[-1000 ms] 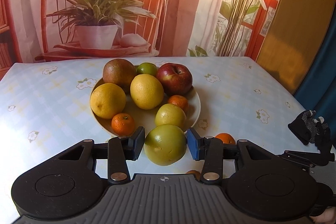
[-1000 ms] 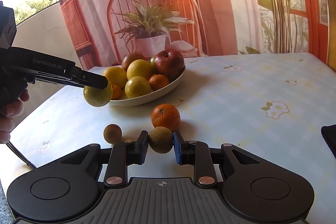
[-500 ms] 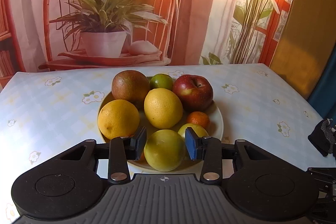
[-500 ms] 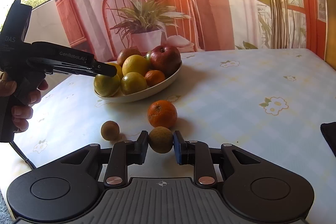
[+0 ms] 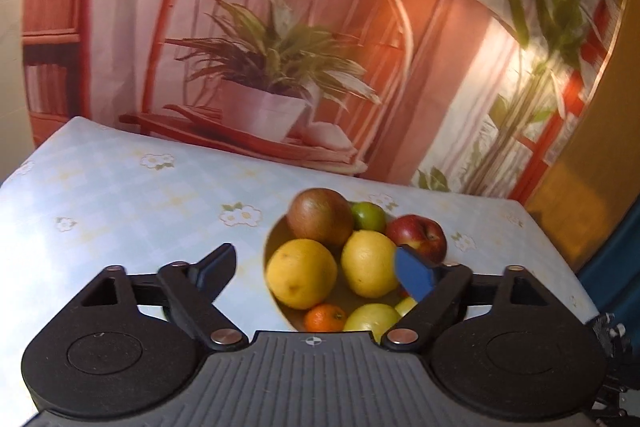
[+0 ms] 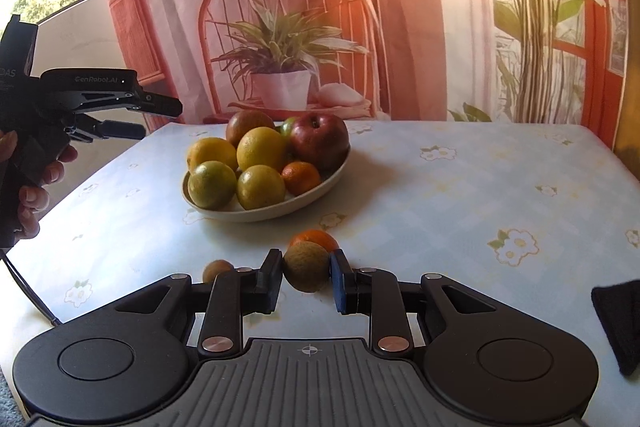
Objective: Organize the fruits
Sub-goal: 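Carry the green apple onto the plate with the left gripper while the right gripper carries the kiwi, then open the left gripper over the plate and withdraw it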
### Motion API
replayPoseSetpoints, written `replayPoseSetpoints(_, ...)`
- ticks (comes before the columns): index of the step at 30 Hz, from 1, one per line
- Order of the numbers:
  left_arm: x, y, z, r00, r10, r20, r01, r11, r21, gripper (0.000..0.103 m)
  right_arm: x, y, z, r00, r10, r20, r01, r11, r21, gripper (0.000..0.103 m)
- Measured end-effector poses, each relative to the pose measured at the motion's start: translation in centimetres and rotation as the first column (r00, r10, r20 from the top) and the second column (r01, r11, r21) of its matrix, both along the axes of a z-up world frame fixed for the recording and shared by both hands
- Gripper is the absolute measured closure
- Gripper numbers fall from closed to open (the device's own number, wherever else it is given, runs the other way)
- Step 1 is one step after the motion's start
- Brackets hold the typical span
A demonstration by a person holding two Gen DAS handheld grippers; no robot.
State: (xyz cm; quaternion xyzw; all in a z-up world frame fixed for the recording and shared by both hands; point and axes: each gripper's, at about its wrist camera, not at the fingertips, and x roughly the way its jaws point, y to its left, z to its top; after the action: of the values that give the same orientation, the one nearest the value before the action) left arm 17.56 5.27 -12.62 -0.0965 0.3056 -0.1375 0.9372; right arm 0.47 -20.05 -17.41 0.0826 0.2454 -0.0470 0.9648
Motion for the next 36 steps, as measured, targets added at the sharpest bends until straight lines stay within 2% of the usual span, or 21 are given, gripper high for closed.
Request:
replayPoseSetpoints(2,0.4,1.3,0.4,1.0,0.03,-0.006,-0.03,0.999,-0.028,0.006,1.4,0.4,0.9,1.0,0.018,-0.001,-0.018,1.0,-0.014,0.08)
replayPoseSetpoints(4,1.3,2.5,0.4,0.998,0.033,-0.053,-0.036,0.998,-0.047,0.006,3.0,0.8,1.7,0.999,0.037,0.001,-0.037,0.999,-0.022,0.08)
replayPoseSetpoints(7,2.6,5.0,-0.3,0.993,0.018,-0.116,-0.035,0.988,-0.148,0.006,5.9,1.9,2.7,0.997,0.073,0.001,-0.073,0.996,-0.055,0.08)
replayPoseSetpoints(8,2.8,6.0,-0.8,0.99,0.04,-0.136,-0.064,0.982,-0.177,0.006,6.8,2.3,3.0,0.996,0.088,0.001,-0.088,0.994,-0.065,0.08)
replayPoseSetpoints(11,2.8,7.9,-1.4,0.984,0.107,-0.145,-0.134,0.972,-0.195,0.006,9.9,3.5,4.0,0.992,0.124,0.001,-0.124,0.988,-0.088,0.08)
replayPoseSetpoints(14,2.6,8.9,-1.6,0.983,0.127,-0.13,-0.151,0.968,-0.202,0.006,12.7,4.1,4.6,0.99,0.137,-0.012,-0.138,0.986,-0.093,0.08)
replayPoseSetpoints(17,2.5,8.7,-1.6,0.985,0.112,-0.128,-0.134,0.975,-0.179,0.005,14.9,4.4,4.8,0.99,0.137,-0.032,-0.139,0.986,-0.096,0.08)
replayPoseSetpoints(21,3.4,8.2,-2.1,0.961,0.116,-0.25,-0.155,0.977,-0.143,0.003,17.0,5.1,4.1,0.988,0.133,-0.074,-0.141,0.984,-0.111,0.08)
replayPoseSetpoints(24,3.5,7.8,-2.5,0.951,0.132,-0.28,-0.172,0.978,-0.122,0.003,18.0,6.0,3.6,0.983,0.146,-0.108,-0.161,0.977,-0.142,0.079)
replayPoseSetpoints(26,3.3,7.4,-2.4,0.951,0.163,-0.263,-0.19,0.979,-0.08,0.003,18.4,6.5,3.5,0.981,0.147,-0.123,-0.165,0.975,-0.152,0.078)
replayPoseSetpoints(30,3.1,6.4,-2.0,0.939,0.234,-0.253,-0.229,0.972,0.052,0.003,18.8,6.9,3.4,0.985,0.122,-0.125,-0.142,0.976,-0.166,0.075)
replayPoseSetpoints(34,1.8,5.8,-1.1,0.971,0.181,-0.157,-0.175,0.983,0.053,0.004,18.0,6.6,3.5,0.99,0.102,-0.101,-0.116,0.982,-0.146,0.074)
replayPoseSetpoints(36,1.2,5.3,-0.6,0.977,0.18,-0.114,-0.173,0.982,0.068,0.004,17.0,6.2,3.5,0.992,0.084,-0.089,-0.096,0.986,-0.134,0.074)
